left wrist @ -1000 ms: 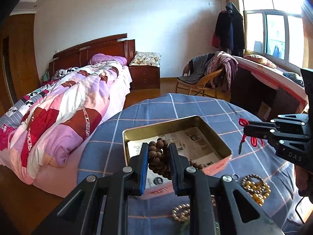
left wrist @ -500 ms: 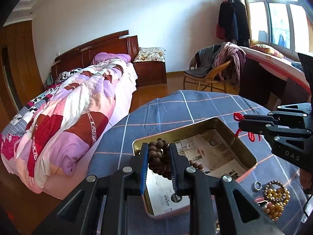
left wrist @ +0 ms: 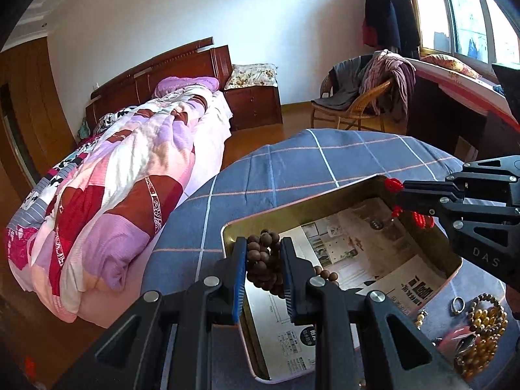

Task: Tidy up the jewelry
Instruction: 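Lower the bead strand and red string into the pink tin, opening both tools, then grasp the silver hoop earring with the left tool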

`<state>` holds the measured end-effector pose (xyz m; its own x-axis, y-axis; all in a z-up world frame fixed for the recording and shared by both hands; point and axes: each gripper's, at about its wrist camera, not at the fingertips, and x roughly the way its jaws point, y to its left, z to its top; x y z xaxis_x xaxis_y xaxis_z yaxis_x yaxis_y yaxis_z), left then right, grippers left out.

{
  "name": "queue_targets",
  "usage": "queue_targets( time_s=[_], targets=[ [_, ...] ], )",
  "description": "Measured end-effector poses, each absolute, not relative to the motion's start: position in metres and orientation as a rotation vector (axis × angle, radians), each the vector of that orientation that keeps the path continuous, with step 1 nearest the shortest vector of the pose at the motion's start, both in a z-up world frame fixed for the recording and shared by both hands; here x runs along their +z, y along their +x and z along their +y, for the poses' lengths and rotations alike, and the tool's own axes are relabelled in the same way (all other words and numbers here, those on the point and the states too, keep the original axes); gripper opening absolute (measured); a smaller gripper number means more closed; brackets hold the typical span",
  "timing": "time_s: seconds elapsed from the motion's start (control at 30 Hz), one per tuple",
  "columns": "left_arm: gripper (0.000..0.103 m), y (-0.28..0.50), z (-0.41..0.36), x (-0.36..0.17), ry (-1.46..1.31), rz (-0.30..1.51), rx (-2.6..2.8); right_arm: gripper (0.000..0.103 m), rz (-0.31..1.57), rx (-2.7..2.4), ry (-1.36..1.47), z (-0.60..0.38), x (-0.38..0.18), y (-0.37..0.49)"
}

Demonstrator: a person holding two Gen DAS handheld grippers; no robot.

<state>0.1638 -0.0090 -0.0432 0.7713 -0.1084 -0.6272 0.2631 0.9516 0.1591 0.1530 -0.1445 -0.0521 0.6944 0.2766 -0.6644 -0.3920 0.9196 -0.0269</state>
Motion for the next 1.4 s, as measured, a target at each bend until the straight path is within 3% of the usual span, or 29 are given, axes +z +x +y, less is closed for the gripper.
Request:
queue_targets(
  time_s=[0.13,0.2,0.27,0.3,0.97,1.3,1.4],
  targets=[
    [0.023,0.164,-0.01,-0.047,0.263,0.658,-0.19,0.014,0.725,0.376,-0.19,-0.143,-0.057,0.154],
    [0.035,0.163,-0.013,-0.048,0.28,0.658,-0.181,0.052,0.712,0.368,-0.205,-0.142,-0.058,0.152],
    [0.077,0.159,-0.013,-0.047,0.288,0.636,-0.143,0.056,0.704,0.365,-0.195,-0.144,-0.058,0.149],
    [0.082,0.154,-0.012,-0.044,0.279,0.611,-0.13,0.056,0.705,0.36,-0.192,-0.146,-0.058,0.148],
    [0.082,0.064,-0.014,-0.065,0.226,0.663,-0.175,0.068,0.716,0.234,-0.111,-0.201,-0.072,0.075],
    [0.082,0.058,-0.039,-0.082,0.285,0.699,-0.226,0.073,0.687,0.195,-0.131,-0.205,-0.084,0.047],
    [0.065,0.06,-0.043,-0.089,0.29,0.728,-0.241,0.073,0.684,0.192,-0.122,-0.208,-0.087,0.046]
  ],
)
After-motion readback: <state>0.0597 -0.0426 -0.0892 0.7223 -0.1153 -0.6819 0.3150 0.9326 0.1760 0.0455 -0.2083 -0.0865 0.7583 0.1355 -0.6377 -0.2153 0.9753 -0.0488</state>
